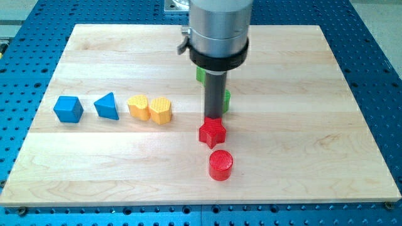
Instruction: Move the green circle into the green star
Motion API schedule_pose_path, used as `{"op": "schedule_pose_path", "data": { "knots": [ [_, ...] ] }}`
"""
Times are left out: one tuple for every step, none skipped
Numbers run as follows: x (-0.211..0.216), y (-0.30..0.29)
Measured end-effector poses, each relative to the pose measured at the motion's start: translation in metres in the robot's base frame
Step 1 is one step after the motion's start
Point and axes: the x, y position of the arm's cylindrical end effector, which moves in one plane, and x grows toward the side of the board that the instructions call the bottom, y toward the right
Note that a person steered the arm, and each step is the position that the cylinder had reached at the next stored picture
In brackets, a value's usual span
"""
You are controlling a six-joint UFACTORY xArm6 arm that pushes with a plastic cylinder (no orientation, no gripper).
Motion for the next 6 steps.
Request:
{"op": "schedule_pose_path", "data": {
  "knots": [
    [-0.006,0.028],
    [-0.037,0.023],
    [-0.054,0.025],
    [-0.036,0.023],
    [-0.028,0.010],
    [-0.028,-0.009]
  ]
}}
